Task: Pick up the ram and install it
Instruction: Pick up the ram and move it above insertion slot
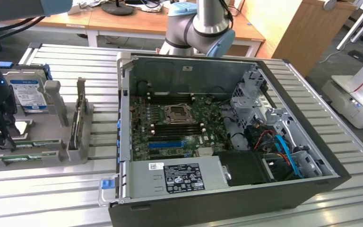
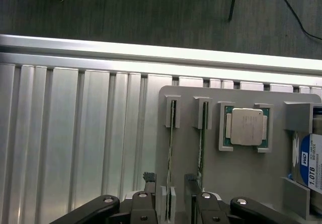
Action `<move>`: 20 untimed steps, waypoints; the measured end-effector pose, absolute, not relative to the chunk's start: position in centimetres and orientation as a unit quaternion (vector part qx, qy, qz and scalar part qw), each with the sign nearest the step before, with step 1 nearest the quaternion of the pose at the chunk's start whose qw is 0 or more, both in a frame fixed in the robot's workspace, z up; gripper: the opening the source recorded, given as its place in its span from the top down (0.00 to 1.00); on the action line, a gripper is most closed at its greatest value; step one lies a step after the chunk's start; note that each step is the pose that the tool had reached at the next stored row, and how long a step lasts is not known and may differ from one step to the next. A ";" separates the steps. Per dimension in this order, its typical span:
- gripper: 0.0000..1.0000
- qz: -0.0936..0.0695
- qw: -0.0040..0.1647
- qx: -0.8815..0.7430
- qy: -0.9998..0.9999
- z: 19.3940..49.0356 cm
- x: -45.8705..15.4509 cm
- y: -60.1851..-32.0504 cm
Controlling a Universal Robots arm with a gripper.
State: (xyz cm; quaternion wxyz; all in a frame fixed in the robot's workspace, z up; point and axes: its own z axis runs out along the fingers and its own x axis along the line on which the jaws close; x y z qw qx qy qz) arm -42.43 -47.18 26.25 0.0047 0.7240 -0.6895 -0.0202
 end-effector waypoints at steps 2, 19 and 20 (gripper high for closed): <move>0.64 -0.020 0.005 0.724 -0.689 26.0 -42.4 -47.2; 0.64 -0.020 0.005 0.724 -0.690 24.2 -42.4 -47.2; 0.64 -0.020 0.005 0.724 -0.690 24.1 -42.4 -47.2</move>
